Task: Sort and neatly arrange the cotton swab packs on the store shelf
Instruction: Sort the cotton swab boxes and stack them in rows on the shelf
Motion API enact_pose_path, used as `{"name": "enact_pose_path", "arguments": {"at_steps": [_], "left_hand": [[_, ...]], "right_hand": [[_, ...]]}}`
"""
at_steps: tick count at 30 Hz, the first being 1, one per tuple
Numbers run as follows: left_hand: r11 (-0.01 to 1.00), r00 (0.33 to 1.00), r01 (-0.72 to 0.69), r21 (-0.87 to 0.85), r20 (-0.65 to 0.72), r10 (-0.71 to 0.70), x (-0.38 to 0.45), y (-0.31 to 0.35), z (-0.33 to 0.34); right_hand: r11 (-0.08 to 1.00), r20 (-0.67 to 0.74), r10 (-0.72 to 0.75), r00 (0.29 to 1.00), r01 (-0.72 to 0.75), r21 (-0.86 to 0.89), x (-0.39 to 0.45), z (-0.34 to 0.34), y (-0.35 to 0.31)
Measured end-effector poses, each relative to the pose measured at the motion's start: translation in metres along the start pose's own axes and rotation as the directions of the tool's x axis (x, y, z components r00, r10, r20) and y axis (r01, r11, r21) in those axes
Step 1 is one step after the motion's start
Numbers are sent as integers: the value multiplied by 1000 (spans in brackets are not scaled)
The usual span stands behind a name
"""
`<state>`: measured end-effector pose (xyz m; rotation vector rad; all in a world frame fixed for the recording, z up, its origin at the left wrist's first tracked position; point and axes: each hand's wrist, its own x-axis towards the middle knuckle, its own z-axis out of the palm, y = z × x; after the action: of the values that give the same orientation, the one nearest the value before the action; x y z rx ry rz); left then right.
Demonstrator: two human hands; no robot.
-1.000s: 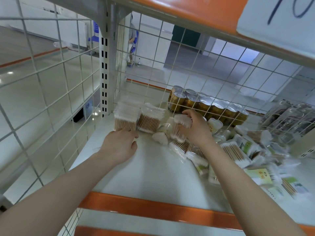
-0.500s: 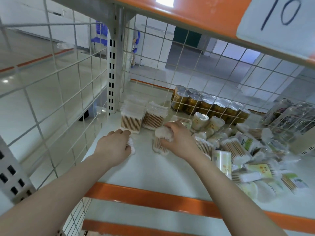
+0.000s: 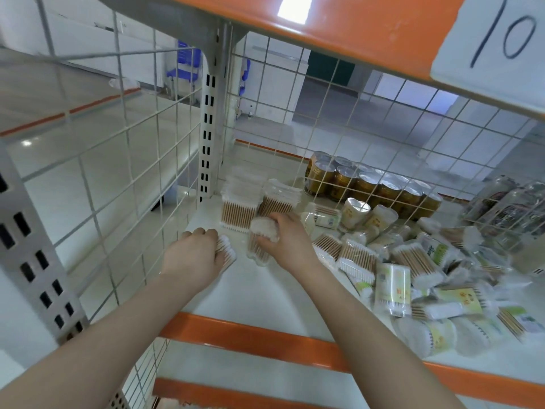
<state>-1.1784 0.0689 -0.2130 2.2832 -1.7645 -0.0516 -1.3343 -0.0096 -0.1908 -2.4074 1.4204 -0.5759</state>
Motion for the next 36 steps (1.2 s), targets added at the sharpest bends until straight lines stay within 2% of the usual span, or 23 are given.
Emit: {"name": "enact_pose_path", "arguments": {"at_steps": [14, 19, 23, 28, 31, 36], "left_hand": [[997, 1000, -3, -82, -23, 1, 5, 4, 2], [995, 996, -70, -77, -56, 66, 8, 14, -4], [990, 985, -111, -86, -141, 98, 12, 19, -1], [944, 934, -290, -158, -261, 244, 15, 25, 3], [929, 925, -342, -139, -226, 307, 15, 29, 3], [919, 916, -382, -102, -173, 362, 16, 33, 3]], "right_hand": [[996, 38, -32, 999, 28, 84, 2, -7, 1], [997, 26, -53, 998, 52, 53, -2, -24, 19], [998, 40, -22, 999, 20, 55, -6, -31, 40], [997, 52, 72, 996, -71, -28, 0, -36, 62], [988, 57, 142, 988, -138, -66, 8, -36, 70], [979, 68, 166, 984, -156, -135, 21, -36, 75]]}}
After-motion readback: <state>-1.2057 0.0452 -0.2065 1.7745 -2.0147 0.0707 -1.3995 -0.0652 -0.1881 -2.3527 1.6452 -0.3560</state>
